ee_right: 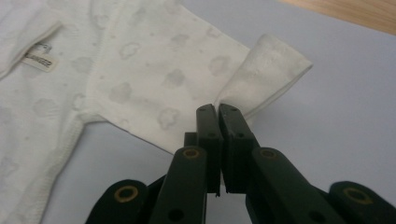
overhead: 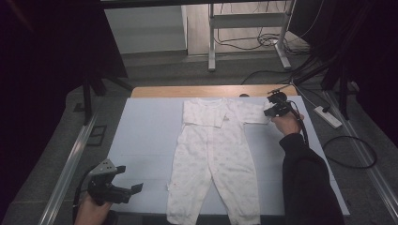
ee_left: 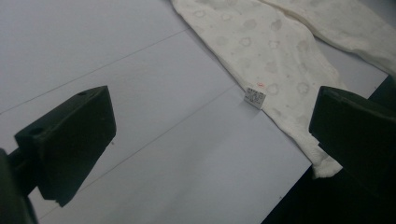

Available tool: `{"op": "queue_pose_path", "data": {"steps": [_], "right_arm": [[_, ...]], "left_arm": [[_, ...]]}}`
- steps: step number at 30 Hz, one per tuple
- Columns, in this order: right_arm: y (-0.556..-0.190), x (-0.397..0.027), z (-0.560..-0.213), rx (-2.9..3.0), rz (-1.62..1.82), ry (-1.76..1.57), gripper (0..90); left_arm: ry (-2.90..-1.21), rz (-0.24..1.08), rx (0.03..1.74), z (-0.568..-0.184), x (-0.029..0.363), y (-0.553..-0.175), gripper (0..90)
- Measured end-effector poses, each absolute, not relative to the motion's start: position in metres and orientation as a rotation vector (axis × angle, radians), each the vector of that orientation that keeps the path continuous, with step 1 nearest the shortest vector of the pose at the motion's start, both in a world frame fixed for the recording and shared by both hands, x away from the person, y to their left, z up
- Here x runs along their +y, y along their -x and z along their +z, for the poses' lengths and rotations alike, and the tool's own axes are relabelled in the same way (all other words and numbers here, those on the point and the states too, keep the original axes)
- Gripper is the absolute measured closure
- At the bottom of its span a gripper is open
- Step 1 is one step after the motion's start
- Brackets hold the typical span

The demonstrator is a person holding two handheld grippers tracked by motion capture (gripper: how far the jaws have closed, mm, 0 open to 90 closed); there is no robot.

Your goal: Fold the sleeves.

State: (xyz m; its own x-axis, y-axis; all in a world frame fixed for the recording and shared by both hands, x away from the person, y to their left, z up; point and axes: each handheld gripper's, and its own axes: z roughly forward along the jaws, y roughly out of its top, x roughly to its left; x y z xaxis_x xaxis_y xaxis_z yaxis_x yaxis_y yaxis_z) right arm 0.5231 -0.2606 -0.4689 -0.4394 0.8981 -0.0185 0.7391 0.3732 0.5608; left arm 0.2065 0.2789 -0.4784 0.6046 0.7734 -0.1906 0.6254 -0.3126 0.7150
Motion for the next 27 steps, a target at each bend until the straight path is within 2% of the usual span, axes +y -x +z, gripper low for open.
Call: {"op": "queue_pose_path", "data": {"steps": [27], "right_arm": [[-0.507, -0.192, -0.458, 2.437, 0.81, -1.2, 86.6]], "left_arm": [[-2.04, 0.233, 1.098, -0.479, 0.279, -0.207, 0.9]]}}
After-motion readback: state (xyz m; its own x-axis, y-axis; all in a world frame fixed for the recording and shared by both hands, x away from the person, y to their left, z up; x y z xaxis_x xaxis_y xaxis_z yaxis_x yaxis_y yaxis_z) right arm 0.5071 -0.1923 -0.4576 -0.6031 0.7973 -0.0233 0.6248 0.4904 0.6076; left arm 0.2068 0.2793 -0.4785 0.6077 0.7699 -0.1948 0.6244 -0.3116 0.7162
